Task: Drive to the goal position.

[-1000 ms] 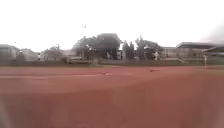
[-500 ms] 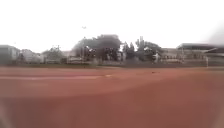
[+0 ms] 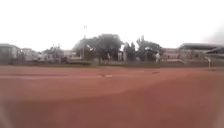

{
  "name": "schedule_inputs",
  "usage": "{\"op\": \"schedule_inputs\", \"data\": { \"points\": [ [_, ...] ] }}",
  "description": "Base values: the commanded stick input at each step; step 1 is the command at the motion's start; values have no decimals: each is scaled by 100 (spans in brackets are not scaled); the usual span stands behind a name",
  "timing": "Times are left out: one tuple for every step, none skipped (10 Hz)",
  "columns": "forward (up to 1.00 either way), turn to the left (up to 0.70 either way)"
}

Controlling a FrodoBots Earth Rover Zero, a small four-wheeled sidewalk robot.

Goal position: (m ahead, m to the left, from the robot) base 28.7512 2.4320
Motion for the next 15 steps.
{"op": "schedule_inputs", "data": {
  "points": [
    [70, 0],
    [70, 0],
    [70, 0],
    [70, 0],
    [70, 0],
    [70, 0],
    [70, 0],
    [70, 0],
    [70, 0],
    [70, 0],
    [70, 0],
    [70, 0],
    [70, 0],
    [70, 0],
    [70, 0]
  ]
}}
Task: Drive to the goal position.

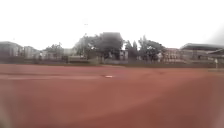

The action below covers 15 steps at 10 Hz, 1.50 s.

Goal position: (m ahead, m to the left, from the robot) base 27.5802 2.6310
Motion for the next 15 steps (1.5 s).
{"op": "schedule_inputs", "data": {
  "points": [
    [70, 0],
    [70, 0],
    [70, 0],
    [70, 0],
    [70, 0],
    [70, 0],
    [70, 0],
    [70, 0],
    [70, 0],
    [70, 0],
    [70, 0],
    [70, 0],
    [70, 0],
    [70, 0],
    [70, 0]
  ]
}}
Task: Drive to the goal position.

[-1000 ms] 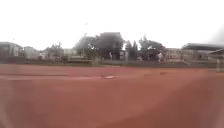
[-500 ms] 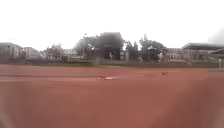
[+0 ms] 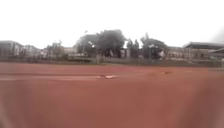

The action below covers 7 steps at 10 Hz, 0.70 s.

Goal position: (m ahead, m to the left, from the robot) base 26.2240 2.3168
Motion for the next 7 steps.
{"op": "schedule_inputs", "data": {
  "points": [
    [70, 0],
    [70, 0],
    [70, 0],
    [70, 0],
    [70, 0],
    [70, 0],
    [70, 0]
  ]
}}
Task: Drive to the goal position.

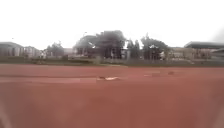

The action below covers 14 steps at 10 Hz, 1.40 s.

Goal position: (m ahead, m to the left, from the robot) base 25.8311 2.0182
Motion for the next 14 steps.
{"op": "schedule_inputs", "data": {
  "points": [
    [70, 0],
    [70, 0],
    [70, 3],
    [70, 12],
    [70, 14],
    [70, 14],
    [70, 14],
    [70, 14],
    [70, 14],
    [70, 14],
    [70, 14],
    [70, 14],
    [70, 14],
    [70, 14]
  ]
}}
